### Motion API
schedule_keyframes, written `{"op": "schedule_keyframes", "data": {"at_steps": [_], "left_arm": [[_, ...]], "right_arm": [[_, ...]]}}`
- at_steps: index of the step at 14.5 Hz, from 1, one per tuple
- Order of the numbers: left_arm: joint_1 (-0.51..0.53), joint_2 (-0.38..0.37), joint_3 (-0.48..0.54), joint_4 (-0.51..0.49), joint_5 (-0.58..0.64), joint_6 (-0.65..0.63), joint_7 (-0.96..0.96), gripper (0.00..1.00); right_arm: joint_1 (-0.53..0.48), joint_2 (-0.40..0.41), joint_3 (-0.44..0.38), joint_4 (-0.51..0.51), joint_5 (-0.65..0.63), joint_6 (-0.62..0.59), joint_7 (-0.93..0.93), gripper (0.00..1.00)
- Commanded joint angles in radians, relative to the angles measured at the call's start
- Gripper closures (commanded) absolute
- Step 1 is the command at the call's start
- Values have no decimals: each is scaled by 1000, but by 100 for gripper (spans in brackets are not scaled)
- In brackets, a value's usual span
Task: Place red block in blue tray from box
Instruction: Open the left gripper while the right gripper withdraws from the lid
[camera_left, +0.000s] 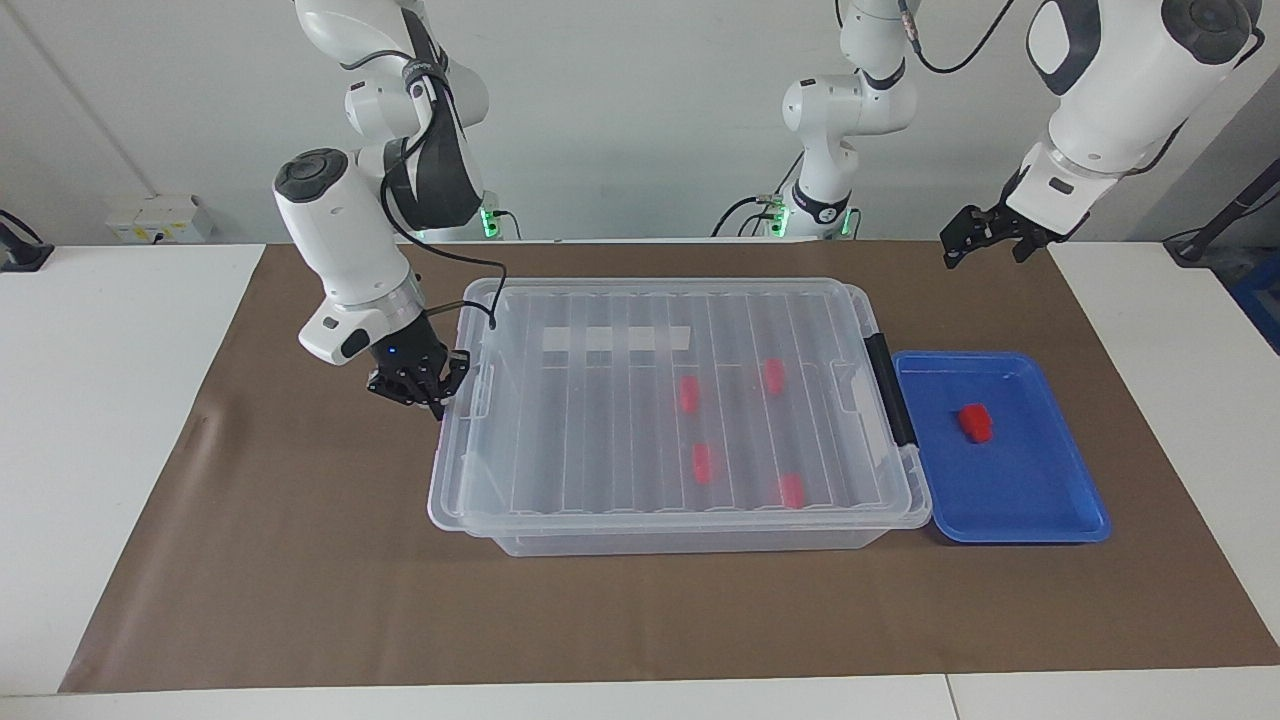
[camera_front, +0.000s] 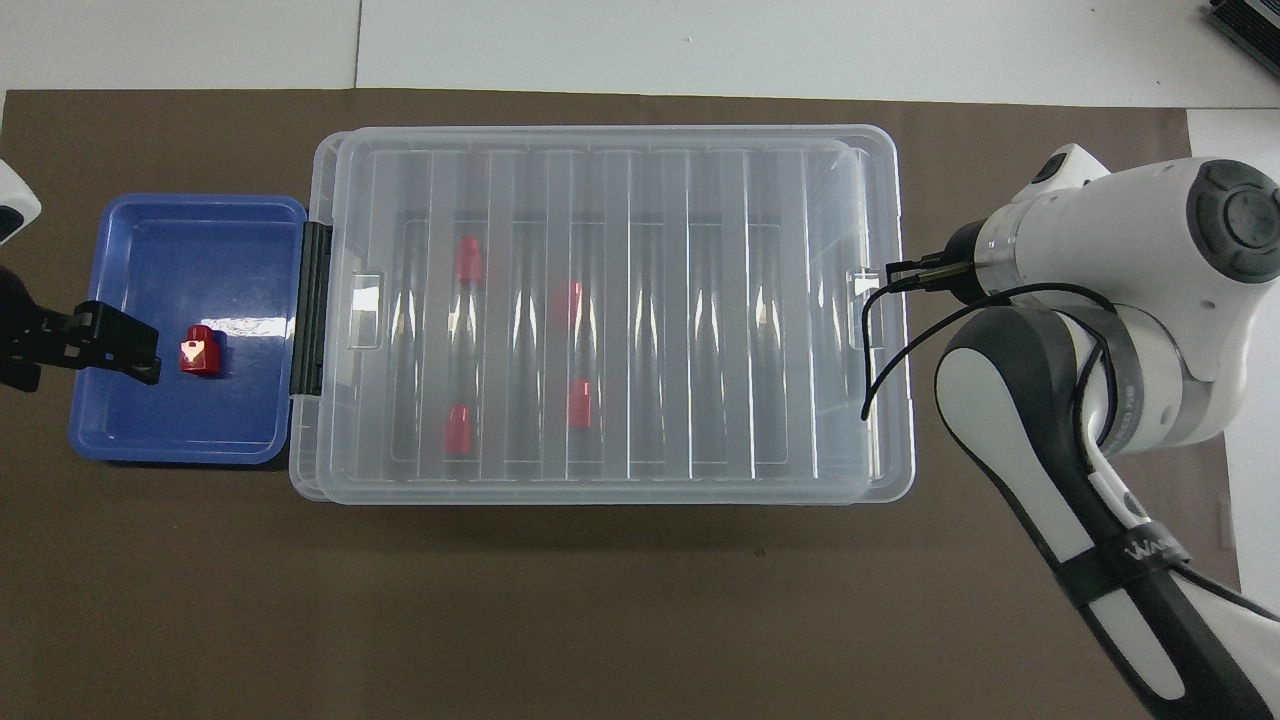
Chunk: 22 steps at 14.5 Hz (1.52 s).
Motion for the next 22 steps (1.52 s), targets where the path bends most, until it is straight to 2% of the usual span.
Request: {"op": "schedule_keyframes", "data": {"at_steps": [1,5,7,9,12,15,16,17,18,20,22], "left_arm": [[-10,-20,14,-14,-13,-27,-13,0],[-11,-26,10,-17,-13,-27,-10,0],[-10,-26,10,-17,-13,-24,-5,0],[-10,-26,10,-17,-13,-22,-2,0],[-11,-26,10,-17,-13,-21,-5,0],[-10,-29,13,-15,-13,-21,-12,0],[-5,-32,14,-15,-13,-21,-12,0],[-4,-33,14,-17,-13,-21,-12,0],[-2,-33,14,-17,-13,-21,-12,0],[-1,-35,14,-17,-13,-21,-10,0],[-1,-35,14,-17,-13,-21,-12,0]], "right_arm": [[-5,2,12,-14,35,34,-20,100],[-6,2,11,-11,34,32,-66,100],[-19,-5,5,-1,-9,22,-63,100],[-49,-36,0,4,-116,-7,-61,100],[-98,-80,-3,42,-172,-119,-39,100],[-127,-113,-3,108,-186,-271,91,100],[-131,-116,-3,136,-202,-322,134,84],[-131,-116,-3,162,-213,-369,168,46],[-135,-117,-5,191,-209,-421,182,0],[-161,-122,-9,255,-190,-533,176,0],[-167,-130,-12,278,-157,-616,179,0]]}}
